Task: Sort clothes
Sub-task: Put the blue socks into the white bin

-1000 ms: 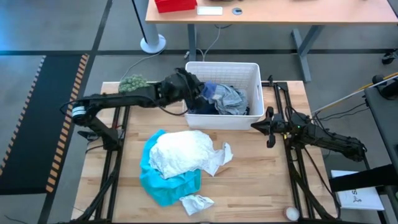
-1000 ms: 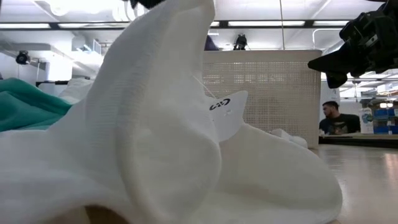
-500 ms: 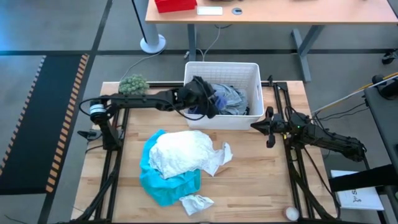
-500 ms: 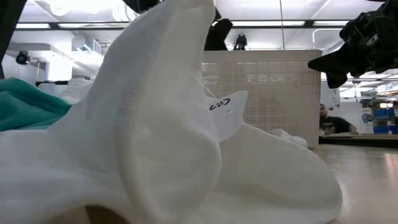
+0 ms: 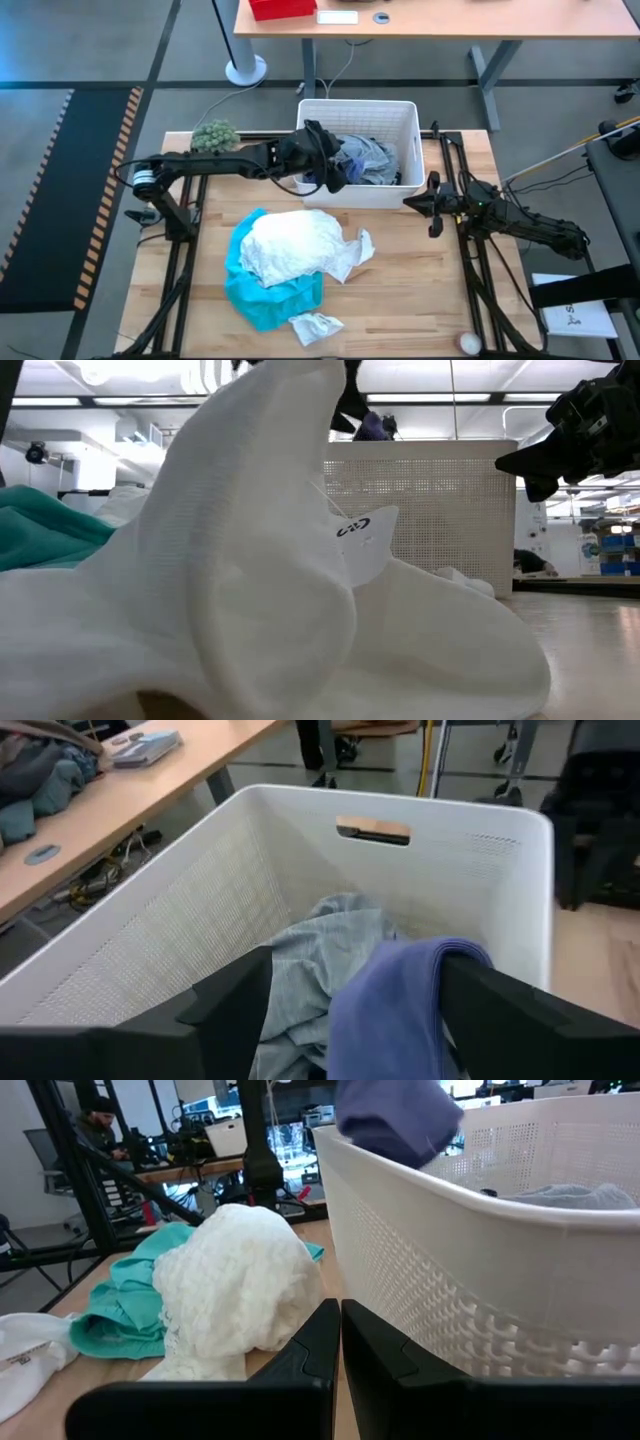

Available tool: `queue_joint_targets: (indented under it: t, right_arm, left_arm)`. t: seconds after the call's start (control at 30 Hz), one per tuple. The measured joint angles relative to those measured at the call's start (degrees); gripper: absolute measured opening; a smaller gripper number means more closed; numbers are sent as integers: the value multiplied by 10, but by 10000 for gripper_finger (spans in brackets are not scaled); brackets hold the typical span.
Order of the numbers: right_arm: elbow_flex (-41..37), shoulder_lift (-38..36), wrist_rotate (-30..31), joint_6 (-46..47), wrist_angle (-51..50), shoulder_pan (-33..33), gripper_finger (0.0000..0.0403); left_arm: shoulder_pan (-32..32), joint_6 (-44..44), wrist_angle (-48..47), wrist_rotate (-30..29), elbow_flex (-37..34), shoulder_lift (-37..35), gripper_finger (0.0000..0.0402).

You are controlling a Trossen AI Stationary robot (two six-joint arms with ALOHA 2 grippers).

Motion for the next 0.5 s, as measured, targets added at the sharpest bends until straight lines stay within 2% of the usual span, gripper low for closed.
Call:
queue_joint_targets:
  t: [0.5]
  right_arm:
    - [0, 0, 0, 0, 0, 0, 0]
  left_arm:
    - [-38, 5, -38, -1, -1, -94, 176]
